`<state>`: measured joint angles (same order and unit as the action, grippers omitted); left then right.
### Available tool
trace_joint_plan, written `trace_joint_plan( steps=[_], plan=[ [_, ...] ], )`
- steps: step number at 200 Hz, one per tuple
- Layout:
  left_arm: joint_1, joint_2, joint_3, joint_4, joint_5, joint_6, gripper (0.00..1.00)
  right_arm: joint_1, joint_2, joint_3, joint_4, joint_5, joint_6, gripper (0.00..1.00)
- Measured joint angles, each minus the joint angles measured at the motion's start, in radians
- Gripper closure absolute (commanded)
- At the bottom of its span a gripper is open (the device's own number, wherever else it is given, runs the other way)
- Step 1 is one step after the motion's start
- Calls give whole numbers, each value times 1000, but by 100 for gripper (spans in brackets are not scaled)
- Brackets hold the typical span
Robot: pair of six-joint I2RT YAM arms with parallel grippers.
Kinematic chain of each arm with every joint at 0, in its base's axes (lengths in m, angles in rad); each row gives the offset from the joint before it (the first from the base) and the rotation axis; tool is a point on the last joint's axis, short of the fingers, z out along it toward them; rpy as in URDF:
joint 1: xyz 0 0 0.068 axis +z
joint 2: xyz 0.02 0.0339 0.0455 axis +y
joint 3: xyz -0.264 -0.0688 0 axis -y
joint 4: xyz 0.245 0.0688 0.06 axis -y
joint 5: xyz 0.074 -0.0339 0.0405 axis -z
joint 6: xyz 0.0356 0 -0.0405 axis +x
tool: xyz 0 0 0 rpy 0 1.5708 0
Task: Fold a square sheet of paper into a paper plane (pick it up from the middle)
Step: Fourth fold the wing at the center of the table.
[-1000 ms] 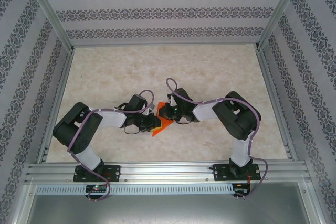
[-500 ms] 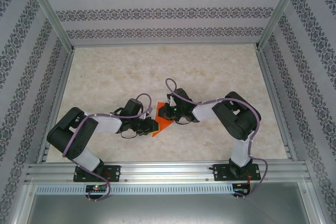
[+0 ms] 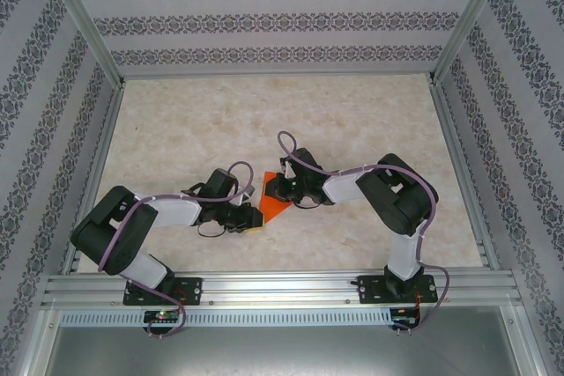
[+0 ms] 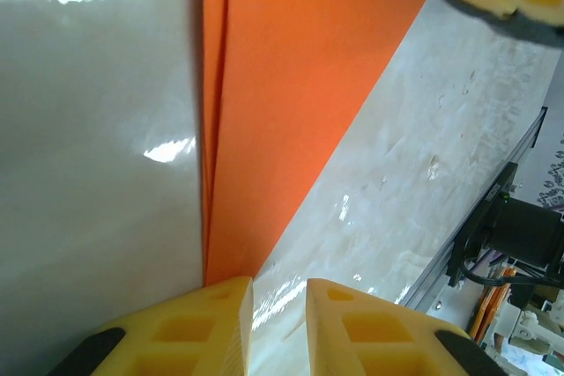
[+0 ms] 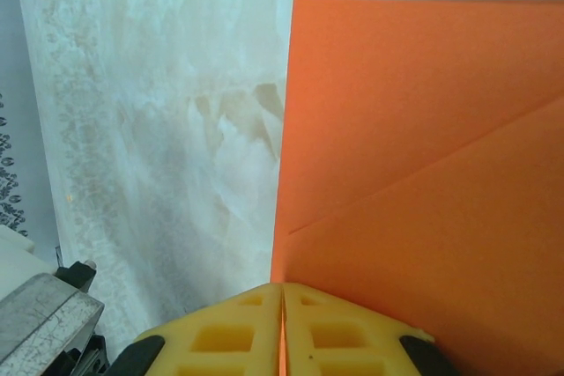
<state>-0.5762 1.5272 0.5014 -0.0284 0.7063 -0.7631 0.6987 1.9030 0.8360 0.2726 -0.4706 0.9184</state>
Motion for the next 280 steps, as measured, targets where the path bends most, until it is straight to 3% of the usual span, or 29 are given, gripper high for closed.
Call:
trace_joint_plan(
  steps=[56, 90, 186, 237, 280],
  plan=[
    [0, -155, -10, -192, -20, -6, 76, 2, 0, 1, 0, 1, 0, 88],
    [0, -216, 67, -204, -59, -21, 79, 2, 0, 2, 0, 1, 0, 88],
    [0, 66, 122, -19, -88, -39, 83, 2, 0, 8, -11, 0, 1, 87],
    [0, 106, 126, -23, -102, -11, 93, 2, -8, 32, -61, 16, 0, 87],
    [0, 103, 124, -25, -108, 3, 95, 5, -175, 0, -104, 87, -11, 92]
  ],
)
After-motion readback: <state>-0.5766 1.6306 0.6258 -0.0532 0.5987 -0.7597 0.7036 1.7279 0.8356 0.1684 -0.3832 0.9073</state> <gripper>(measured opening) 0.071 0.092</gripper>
